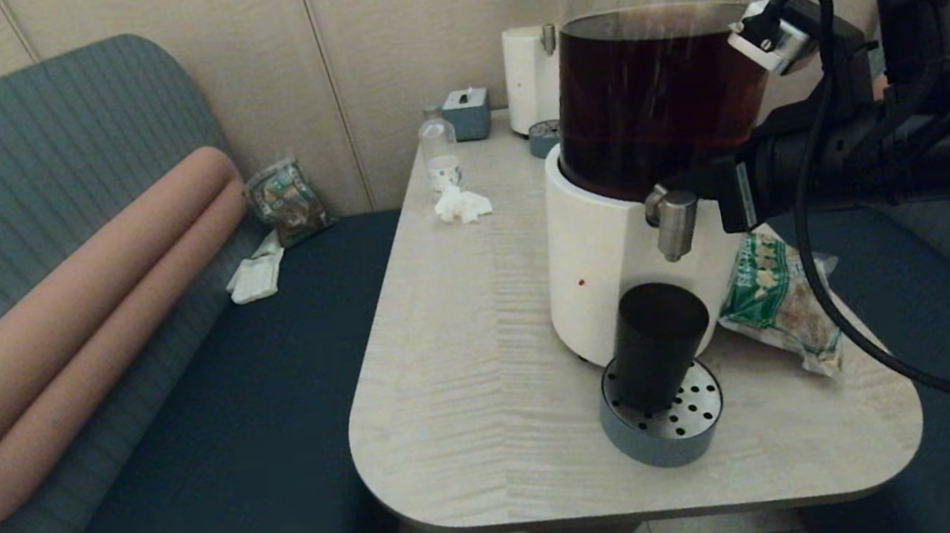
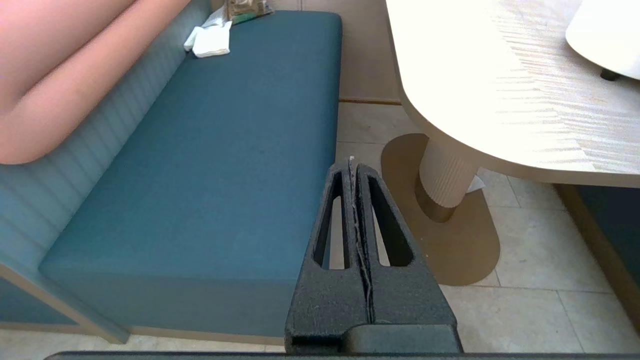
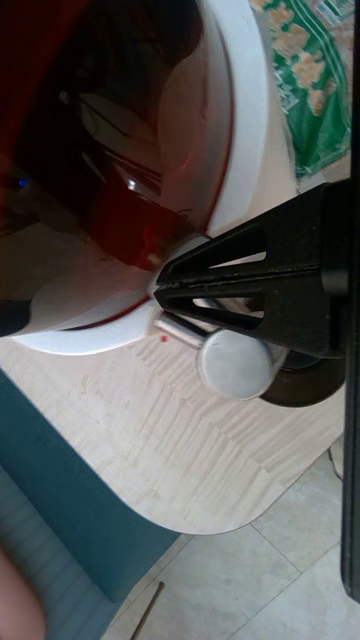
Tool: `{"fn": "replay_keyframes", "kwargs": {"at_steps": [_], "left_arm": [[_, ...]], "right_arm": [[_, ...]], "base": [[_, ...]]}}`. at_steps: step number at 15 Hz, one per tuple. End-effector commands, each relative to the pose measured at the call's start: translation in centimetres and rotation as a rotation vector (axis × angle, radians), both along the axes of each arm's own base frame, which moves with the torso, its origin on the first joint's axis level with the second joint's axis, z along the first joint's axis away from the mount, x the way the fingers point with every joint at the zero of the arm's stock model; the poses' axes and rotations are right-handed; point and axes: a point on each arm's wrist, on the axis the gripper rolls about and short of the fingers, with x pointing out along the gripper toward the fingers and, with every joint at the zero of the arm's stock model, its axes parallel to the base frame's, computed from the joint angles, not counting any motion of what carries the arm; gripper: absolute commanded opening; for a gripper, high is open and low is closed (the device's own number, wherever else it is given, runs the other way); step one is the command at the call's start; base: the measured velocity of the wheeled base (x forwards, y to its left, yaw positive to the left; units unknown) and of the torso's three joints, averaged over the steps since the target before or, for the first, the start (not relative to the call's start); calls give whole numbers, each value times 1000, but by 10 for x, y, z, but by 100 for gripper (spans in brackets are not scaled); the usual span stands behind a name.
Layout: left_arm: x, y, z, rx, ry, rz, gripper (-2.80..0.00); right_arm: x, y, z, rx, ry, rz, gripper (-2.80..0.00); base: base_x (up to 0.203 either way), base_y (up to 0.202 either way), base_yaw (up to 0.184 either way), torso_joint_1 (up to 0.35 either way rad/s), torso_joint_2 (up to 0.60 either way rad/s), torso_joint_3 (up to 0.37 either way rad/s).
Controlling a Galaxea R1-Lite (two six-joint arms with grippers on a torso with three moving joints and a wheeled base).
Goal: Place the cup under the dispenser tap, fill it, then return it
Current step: Turn on the faucet
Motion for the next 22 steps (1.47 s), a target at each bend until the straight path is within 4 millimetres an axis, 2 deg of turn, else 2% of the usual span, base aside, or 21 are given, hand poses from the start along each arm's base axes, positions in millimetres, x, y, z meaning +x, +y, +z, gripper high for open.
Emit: {"fn": "replay_keyframes", "kwargs": {"at_steps": [1, 7, 13, 18, 22], "left_arm": [[0, 0, 0, -1, 0, 0, -280], [0, 0, 0, -1, 1, 0, -280], [0, 0, 0, -1, 1, 0, -280], [0, 0, 0, -1, 0, 0, -280], [0, 0, 0, -1, 1, 0, -280]], "right_arm": [[0, -4, -2, -1, 1, -12, -280], [3, -20, -4, 1, -10, -66, -280], [-2, -23, 0, 9, -22, -73, -280], [-21, -34, 2, 50, -4, -93, -280], [-26, -42, -3, 73, 27, -110, -280]], "base": [[0, 0, 0, 0, 0, 0], [0, 0, 0, 0, 0, 0], [0, 0, 0, 0, 0, 0], [0, 0, 0, 0, 0, 0], [0, 0, 0, 0, 0, 0]]}}
